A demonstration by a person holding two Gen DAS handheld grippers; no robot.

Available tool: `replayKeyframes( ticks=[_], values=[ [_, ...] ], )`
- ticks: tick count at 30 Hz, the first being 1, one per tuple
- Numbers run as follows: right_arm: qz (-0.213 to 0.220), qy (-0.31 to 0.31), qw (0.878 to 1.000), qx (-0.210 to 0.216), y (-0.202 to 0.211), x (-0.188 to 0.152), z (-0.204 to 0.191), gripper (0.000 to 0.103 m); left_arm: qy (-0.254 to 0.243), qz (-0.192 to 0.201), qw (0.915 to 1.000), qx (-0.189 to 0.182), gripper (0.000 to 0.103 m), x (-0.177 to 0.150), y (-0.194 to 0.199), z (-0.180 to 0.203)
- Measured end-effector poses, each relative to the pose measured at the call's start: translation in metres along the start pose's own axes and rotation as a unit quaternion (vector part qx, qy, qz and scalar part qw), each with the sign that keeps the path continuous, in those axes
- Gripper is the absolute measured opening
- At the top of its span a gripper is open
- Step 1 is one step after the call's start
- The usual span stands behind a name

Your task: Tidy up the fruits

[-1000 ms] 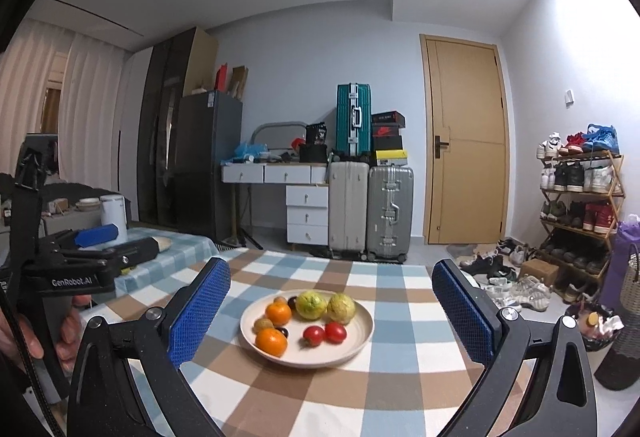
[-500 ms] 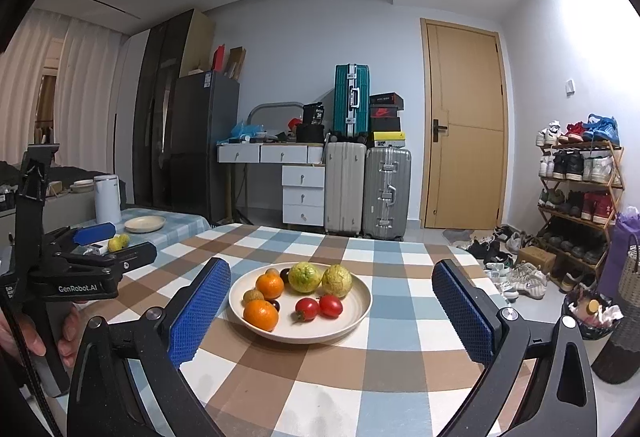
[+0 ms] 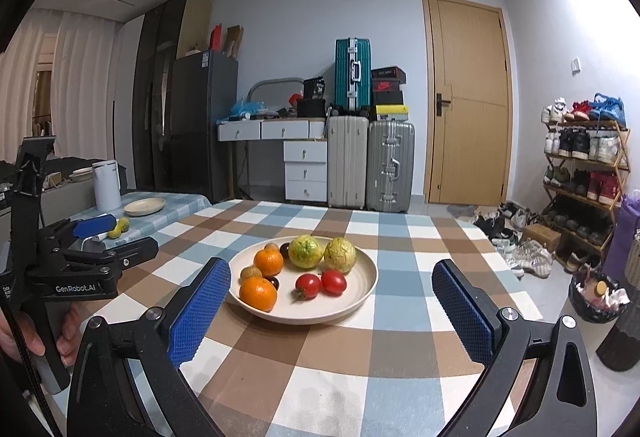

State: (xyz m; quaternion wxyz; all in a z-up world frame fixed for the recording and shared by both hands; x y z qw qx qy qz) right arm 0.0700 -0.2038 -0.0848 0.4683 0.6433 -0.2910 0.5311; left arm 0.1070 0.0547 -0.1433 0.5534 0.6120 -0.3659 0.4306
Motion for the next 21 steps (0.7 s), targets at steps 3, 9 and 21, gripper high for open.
replayKeyframes(
  ticks=[3, 9, 21],
  values=[
    [-0.018, -0.003, 1.000, -0.006, -0.0055, -0.0039, 0.0013, 0.103, 0.002, 0.004, 1.0000, 0.000, 0.103, 0.0007, 0.0019, 0.0004],
    [-0.018, -0.005, 1.000, -0.006, -0.0062, -0.0046, 0.0016, 0.103, 0.000, 0.010, 1.0000, 0.001, 0.103, -0.0003, -0.0004, 0.0040],
    [-0.021, -0.004, 1.000, -0.005, -0.0064, -0.0044, 0.0027, 0.103, 0.003, 0.015, 0.9999, -0.002, 0.103, -0.0016, 0.0020, 0.0035]
  ],
)
Point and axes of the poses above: each gripper's, at about its wrist camera, not at the fingertips, and y roughly against the way its jaws point, z to its right, x to its top, the point moved 5 cm from there along -y, roughly the way its jaws point, and after that the axes turned 3 degrees about x, right-handed, at the moved point
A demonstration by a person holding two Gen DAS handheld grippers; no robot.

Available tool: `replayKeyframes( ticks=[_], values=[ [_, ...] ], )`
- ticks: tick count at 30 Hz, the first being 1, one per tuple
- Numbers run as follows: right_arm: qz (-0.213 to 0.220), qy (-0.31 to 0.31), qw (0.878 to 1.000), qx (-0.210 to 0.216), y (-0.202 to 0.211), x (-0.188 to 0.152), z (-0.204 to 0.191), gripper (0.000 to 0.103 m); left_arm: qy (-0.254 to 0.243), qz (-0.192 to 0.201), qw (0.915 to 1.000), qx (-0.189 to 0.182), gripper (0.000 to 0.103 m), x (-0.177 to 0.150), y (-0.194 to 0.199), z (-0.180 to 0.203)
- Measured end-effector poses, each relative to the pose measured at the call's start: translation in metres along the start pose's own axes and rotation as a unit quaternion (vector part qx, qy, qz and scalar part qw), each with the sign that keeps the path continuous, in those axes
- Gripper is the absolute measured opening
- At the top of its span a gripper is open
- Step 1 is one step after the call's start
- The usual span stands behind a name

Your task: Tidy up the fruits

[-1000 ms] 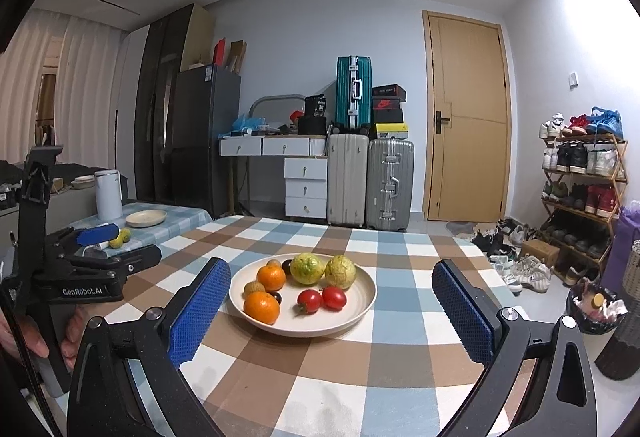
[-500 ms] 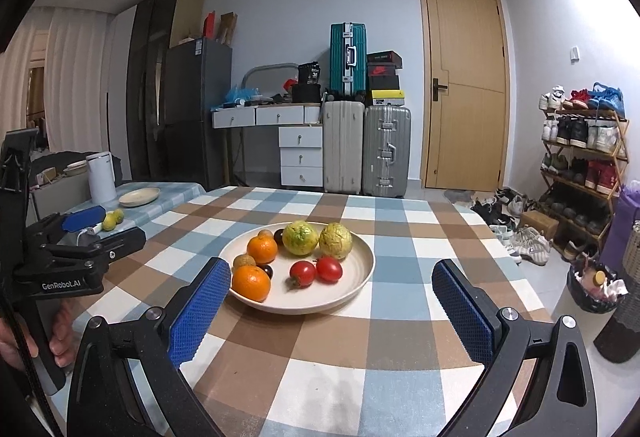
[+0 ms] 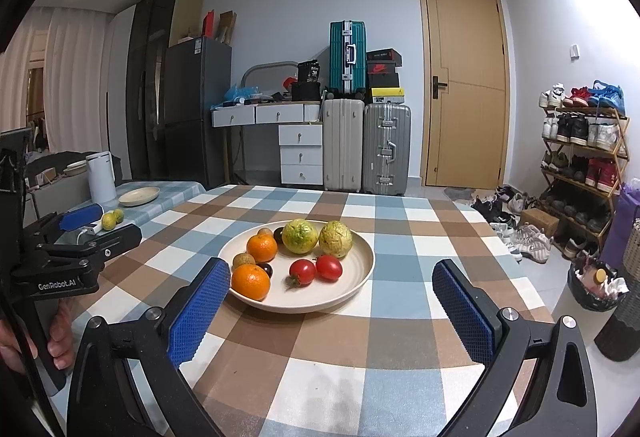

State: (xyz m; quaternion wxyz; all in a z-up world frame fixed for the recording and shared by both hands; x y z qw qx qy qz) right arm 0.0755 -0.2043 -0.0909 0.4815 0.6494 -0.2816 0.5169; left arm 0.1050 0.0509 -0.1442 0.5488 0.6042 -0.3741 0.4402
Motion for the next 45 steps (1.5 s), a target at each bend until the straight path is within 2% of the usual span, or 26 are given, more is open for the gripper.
replayKeyframes(
  ticks=[45],
  values=[
    [-0.001, -0.001, 1.000, 0.001, -0.0007, 0.0000, 0.0017, 0.103, 0.000, 0.002, 1.0000, 0.001, 0.103, 0.0006, 0.0027, -0.0020]
  ],
)
Point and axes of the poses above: each gripper's, at about its wrist camera, not at the fingertips, and y roughly against the way its jaws point, z to its right, x to its top, the point moved 5 cm from there along -y, roughly the way its jaws point, and after that the axes turned 3 degrees about x, right-handed, at the moved point
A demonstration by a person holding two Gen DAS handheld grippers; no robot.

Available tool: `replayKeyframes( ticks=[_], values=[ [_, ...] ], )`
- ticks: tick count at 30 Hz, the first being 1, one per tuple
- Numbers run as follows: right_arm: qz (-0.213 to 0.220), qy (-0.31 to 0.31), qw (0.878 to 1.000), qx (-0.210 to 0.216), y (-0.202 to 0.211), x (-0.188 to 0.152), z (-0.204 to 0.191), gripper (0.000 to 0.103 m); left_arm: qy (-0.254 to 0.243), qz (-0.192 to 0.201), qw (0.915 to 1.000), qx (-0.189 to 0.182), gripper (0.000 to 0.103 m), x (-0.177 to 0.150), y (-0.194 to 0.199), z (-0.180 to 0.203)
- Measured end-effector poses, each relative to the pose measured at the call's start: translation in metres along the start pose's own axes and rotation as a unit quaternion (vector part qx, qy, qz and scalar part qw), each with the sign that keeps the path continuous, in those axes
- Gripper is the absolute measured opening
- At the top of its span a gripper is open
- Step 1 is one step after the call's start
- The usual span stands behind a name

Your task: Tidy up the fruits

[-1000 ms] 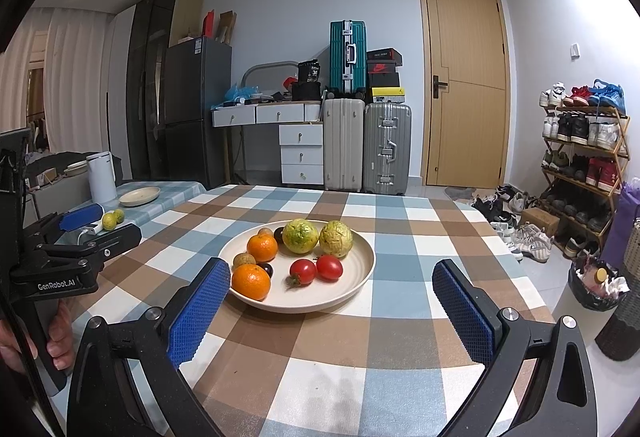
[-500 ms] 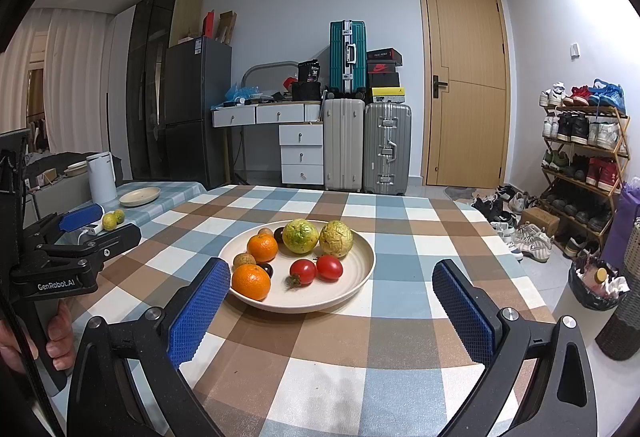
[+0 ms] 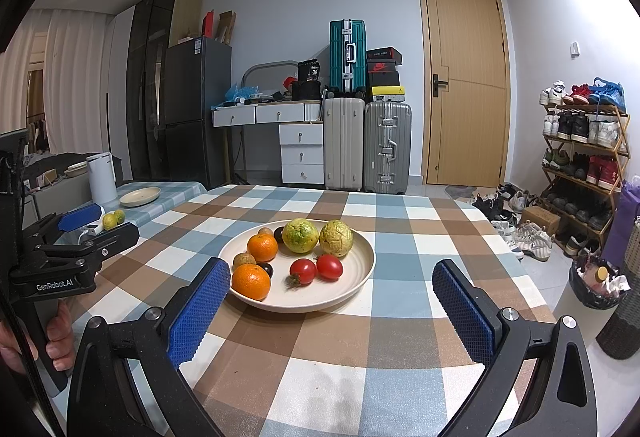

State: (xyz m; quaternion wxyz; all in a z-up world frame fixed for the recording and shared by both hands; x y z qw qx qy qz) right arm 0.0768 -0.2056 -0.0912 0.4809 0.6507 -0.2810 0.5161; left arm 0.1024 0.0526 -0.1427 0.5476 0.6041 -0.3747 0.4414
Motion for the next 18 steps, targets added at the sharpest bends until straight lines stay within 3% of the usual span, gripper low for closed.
replayKeyframes(
  ticks=[18],
  values=[
    [0.000, 0.000, 1.000, 0.000, -0.0002, 0.0004, 0.0008, 0.103, 0.000, 0.000, 1.0000, -0.002, 0.103, 0.0002, -0.0012, -0.0012]
  ],
)
Point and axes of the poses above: each gripper's, at about its wrist camera, not at the fingertips, and y roughly against the way its jaws point, z to its right, x to its top, the point moved 5 cm from there along -y, roughly the way its jaws point, and after that the axes turned 3 degrees about x, right-handed, at the moved point
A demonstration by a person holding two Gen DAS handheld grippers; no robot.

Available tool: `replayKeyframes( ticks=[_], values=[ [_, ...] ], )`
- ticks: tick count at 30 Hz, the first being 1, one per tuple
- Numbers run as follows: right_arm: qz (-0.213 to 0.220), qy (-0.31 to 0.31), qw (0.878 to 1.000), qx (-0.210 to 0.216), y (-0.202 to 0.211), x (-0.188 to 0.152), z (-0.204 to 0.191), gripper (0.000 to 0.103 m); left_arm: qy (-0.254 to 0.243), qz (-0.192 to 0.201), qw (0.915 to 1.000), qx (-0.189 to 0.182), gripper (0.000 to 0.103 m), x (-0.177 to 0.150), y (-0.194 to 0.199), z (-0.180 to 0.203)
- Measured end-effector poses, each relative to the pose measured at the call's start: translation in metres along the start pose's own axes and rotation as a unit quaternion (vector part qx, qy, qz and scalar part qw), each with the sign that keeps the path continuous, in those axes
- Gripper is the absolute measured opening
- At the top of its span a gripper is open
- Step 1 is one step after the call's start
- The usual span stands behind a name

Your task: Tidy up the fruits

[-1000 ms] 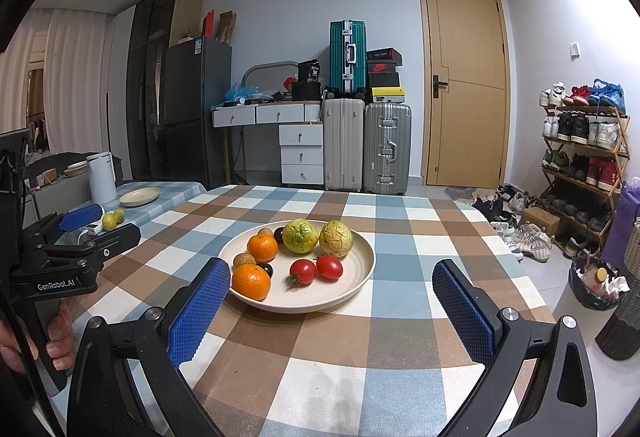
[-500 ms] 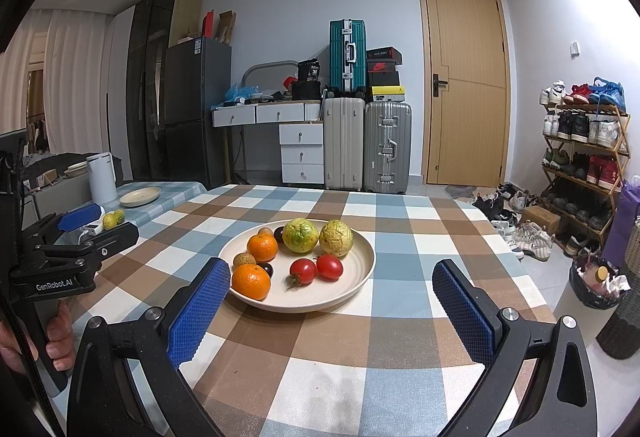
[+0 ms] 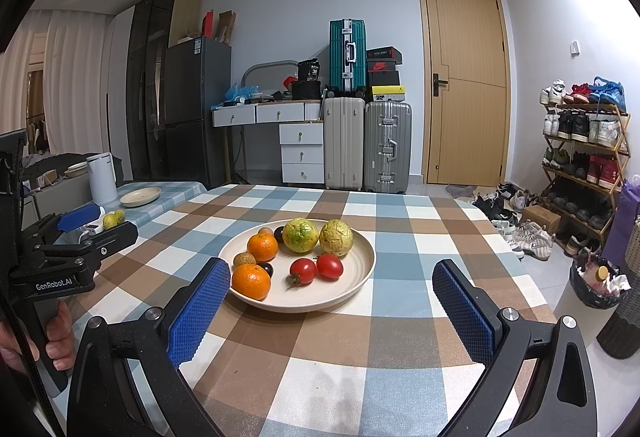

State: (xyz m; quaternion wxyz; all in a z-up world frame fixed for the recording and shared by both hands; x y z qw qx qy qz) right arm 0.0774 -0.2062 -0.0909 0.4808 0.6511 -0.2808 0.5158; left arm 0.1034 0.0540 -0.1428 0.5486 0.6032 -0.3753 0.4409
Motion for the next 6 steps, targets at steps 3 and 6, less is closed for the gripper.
replayKeyframes(
  ticks=[3, 6],
  values=[
    [0.000, -0.001, 1.000, 0.000, 0.0001, 0.0000, -0.0001, 0.103, 0.000, 0.001, 1.0000, 0.001, 0.103, 0.0007, -0.0004, -0.0003],
    [0.000, 0.000, 1.000, 0.000, 0.0001, 0.0001, 0.0000, 0.103, 0.000, 0.000, 1.0000, 0.001, 0.103, 0.0015, -0.0012, -0.0009]
  ],
)
Point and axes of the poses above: each gripper's, at about its wrist camera, not at the fingertips, and y roughly against the way its jaws point, z to its right, x to its top, the point moved 5 cm from there along -y, roughly the way its jaws point, and after that the axes turned 3 degrees about x, right-handed, at the moved point
